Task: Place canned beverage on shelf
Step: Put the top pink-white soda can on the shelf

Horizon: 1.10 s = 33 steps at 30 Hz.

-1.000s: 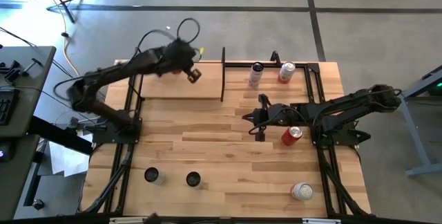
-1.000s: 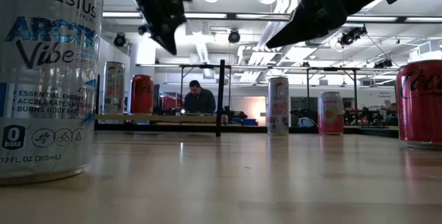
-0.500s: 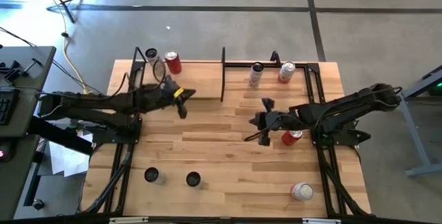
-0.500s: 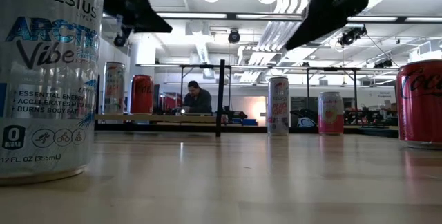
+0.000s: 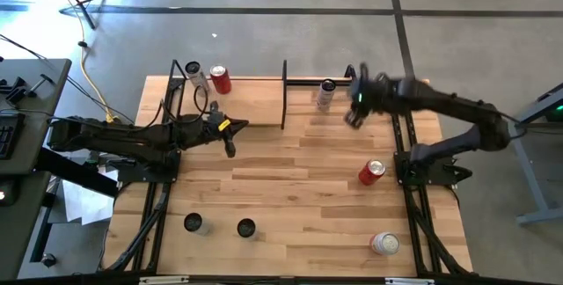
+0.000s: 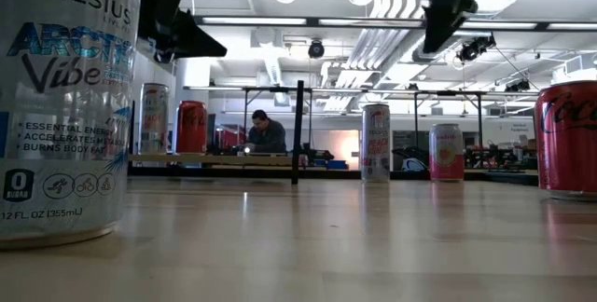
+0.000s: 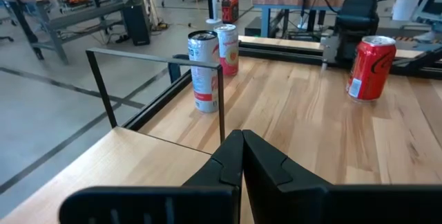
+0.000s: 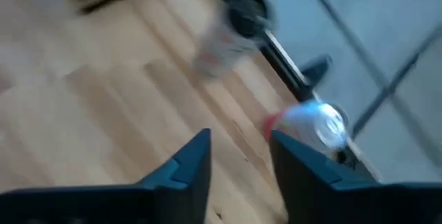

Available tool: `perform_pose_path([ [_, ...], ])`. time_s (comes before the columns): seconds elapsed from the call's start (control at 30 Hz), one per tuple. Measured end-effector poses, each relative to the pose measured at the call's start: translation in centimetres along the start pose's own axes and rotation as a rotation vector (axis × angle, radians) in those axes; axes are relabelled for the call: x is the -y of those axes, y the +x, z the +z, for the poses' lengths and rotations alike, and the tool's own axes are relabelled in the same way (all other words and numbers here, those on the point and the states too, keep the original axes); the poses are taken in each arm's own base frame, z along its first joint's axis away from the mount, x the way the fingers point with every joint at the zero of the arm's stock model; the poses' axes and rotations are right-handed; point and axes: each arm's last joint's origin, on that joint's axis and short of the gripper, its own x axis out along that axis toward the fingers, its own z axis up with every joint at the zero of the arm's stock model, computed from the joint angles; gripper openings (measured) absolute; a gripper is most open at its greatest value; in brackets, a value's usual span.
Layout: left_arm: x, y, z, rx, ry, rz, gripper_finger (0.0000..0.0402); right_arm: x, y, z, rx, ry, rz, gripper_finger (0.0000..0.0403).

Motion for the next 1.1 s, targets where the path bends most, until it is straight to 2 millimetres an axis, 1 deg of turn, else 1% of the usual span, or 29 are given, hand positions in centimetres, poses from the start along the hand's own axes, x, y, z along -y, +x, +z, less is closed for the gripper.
perform_pose_path([
  [0.13, 0.0, 0.0, 0.0, 0.002, 0.009, 0.000, 0.0000, 4.5, 2.3, 1.3, -0.094, 0.228, 0.026, 0.0211],
  [0.2, 0.0, 0.0, 0.0, 0.002, 0.010, 0.000, 0.0000, 6.3, 3.7, 1.7, -0.146, 0.327, 0.037, 0.0246],
  [0.3, 0.0, 0.0, 0.0, 0.002, 0.012, 0.000, 0.0000, 8.7, 6.0, 2.3, -0.233, 0.400, 0.044, 0.0288],
  [0.37, 0.0, 0.0, 0.0, 0.002, 0.013, 0.000, 0.0000, 10.1, 7.4, 2.7, -0.282, 0.417, 0.032, 0.0303],
  [0.5, 0.0, 0.0, 0.0, 0.002, 0.013, -0.001, 0.0000, 12.2, 10.3, 3.4, -0.385, 0.402, 0.027, 0.0309],
  [0.63, 0.0, 0.0, 0.0, 0.002, 0.012, -0.001, 0.0000, 13.6, 12.6, 3.8, -0.467, 0.312, 0.081, 0.0309],
  [0.8, 0.0, 0.0, 0.0, 0.001, 0.013, -0.001, 0.0000, 14.3, 14.8, 3.7, -0.522, 0.241, 0.111, 0.0309],
  [0.93, 0.0, 0.0, 0.0, 0.001, 0.020, -0.001, 0.0000, 14.4, 16.0, 3.3, -0.564, 0.237, 0.140, 0.0309],
  [1.1, 0.0, 0.0, 0.0, 0.001, 0.026, -0.001, 0.0000, 14.7, 16.7, 3.5, -0.530, 0.227, 0.111, 0.0309],
])
